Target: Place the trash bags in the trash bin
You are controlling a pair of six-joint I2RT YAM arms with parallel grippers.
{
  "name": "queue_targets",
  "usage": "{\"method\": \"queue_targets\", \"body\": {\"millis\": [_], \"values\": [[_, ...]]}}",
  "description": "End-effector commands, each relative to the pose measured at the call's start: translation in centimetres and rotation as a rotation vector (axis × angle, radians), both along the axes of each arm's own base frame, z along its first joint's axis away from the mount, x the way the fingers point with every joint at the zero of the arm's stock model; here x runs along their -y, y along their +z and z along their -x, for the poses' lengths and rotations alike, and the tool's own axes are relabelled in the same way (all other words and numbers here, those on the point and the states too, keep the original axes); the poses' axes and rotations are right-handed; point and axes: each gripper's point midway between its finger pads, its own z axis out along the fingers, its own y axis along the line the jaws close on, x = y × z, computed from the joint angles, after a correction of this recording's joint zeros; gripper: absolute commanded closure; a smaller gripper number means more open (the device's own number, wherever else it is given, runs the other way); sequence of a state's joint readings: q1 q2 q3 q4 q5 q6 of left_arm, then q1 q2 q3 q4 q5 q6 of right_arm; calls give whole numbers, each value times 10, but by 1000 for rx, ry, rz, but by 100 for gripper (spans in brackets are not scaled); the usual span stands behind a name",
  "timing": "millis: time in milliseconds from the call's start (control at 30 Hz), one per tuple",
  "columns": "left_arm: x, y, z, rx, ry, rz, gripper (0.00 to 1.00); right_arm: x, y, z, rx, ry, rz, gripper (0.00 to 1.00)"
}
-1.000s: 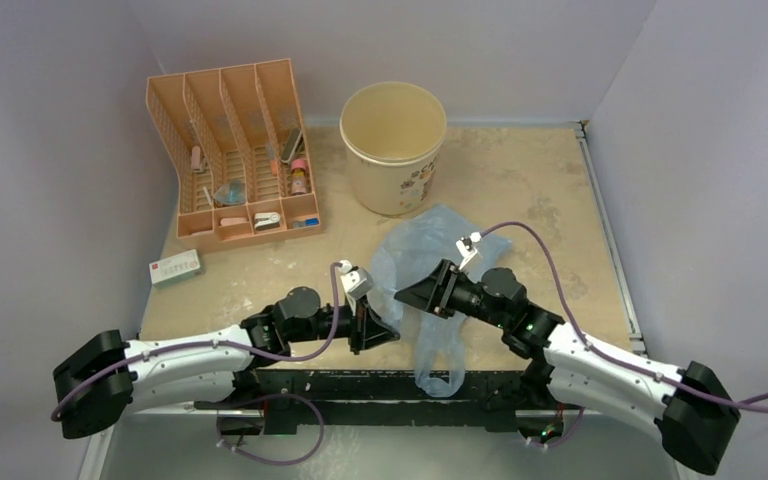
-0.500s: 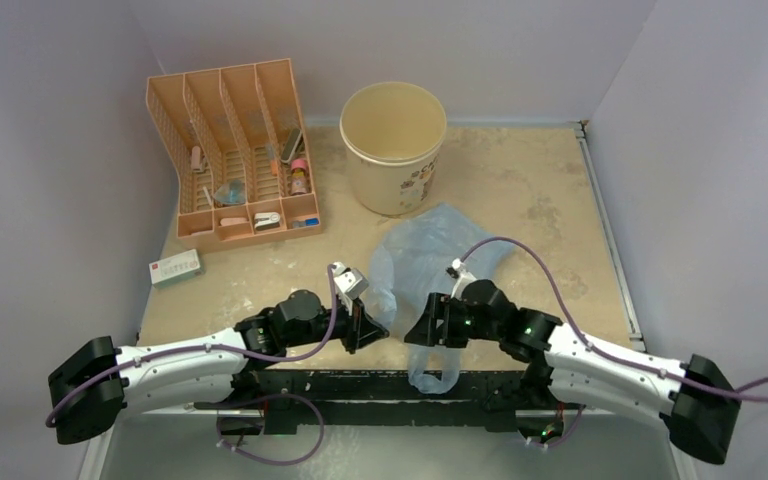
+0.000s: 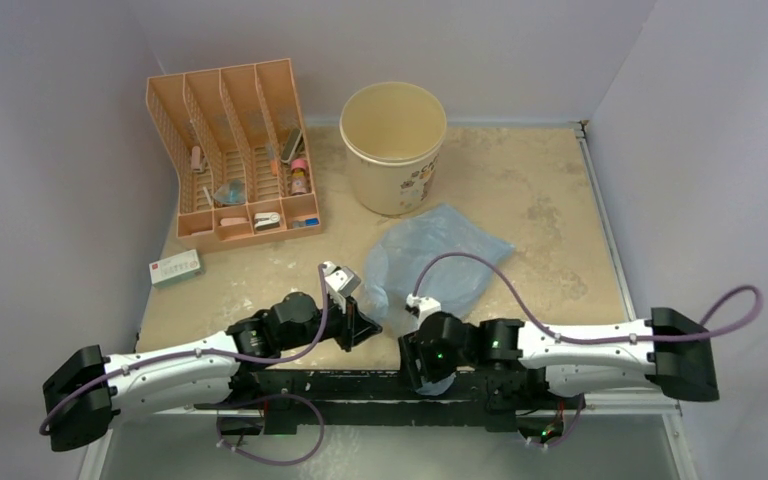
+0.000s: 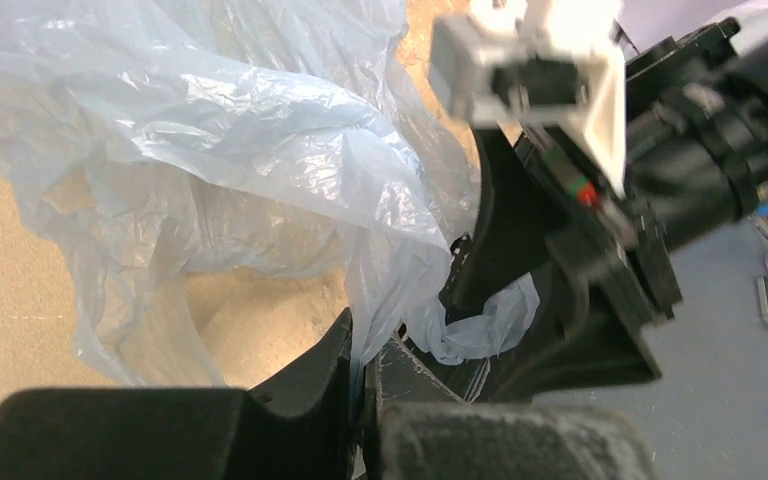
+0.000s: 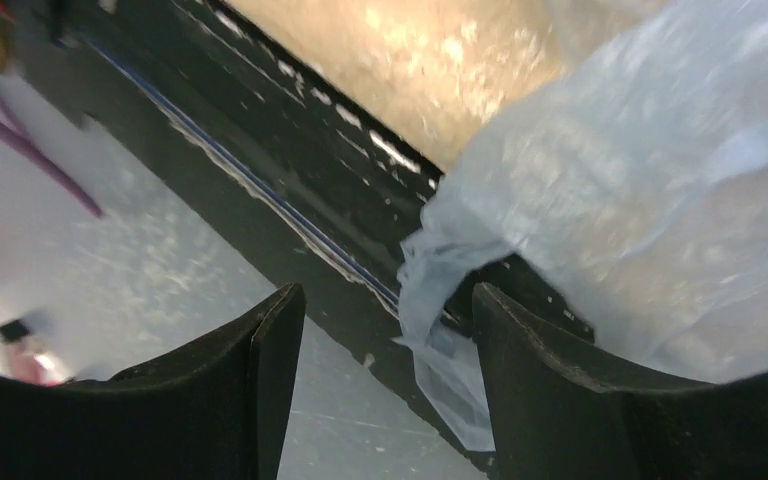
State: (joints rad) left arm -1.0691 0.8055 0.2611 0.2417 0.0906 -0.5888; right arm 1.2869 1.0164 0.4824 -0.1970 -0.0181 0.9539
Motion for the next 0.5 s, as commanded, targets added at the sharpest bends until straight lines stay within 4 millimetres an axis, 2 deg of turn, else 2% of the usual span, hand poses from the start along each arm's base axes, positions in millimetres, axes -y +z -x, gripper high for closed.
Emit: {"method": "queue_targets", "body": {"millis": [0,167,333,400,467], "values": [[-3,2,-4,1,34,8,100,-1,1,-1,112,-41,137,33],[-6,4,-6,7,48,-6,100,-5,-12,18,133,55,217,32],[-8,5,-5,0,51,-2,100,-8,-32,42,161,176,293,38],[-8,4,-5,-4,54,1,100,-6,-39,42,188,186,341,59],[-8,4,-5,-5,57,3,100,-10,-42,40,206,187,351,67]]}}
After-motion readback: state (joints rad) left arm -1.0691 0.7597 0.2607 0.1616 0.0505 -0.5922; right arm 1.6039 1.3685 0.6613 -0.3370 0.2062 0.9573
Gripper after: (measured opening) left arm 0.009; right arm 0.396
